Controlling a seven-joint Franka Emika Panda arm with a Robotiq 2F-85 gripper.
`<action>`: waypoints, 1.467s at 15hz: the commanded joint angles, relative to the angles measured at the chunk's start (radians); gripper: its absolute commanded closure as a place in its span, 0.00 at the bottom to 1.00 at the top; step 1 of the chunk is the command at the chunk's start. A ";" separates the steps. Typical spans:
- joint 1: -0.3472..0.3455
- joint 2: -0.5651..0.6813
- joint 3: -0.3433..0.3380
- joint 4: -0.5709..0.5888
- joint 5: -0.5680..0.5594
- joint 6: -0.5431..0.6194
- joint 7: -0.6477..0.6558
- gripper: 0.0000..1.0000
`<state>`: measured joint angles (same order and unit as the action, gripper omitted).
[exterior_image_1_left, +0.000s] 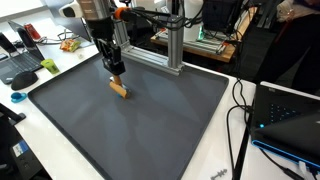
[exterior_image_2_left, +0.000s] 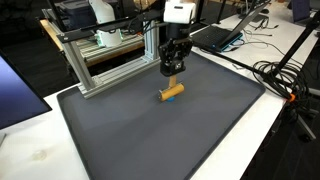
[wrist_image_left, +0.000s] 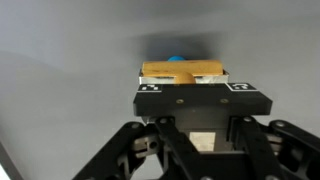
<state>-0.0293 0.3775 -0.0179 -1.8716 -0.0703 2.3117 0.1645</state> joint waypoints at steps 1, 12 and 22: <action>0.012 0.046 -0.013 0.035 0.015 -0.057 0.002 0.78; 0.013 0.056 -0.013 0.050 0.019 0.011 0.018 0.78; 0.011 0.089 -0.014 0.067 0.025 0.066 0.011 0.78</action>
<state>-0.0286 0.4155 -0.0215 -1.8389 -0.0686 2.3601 0.1720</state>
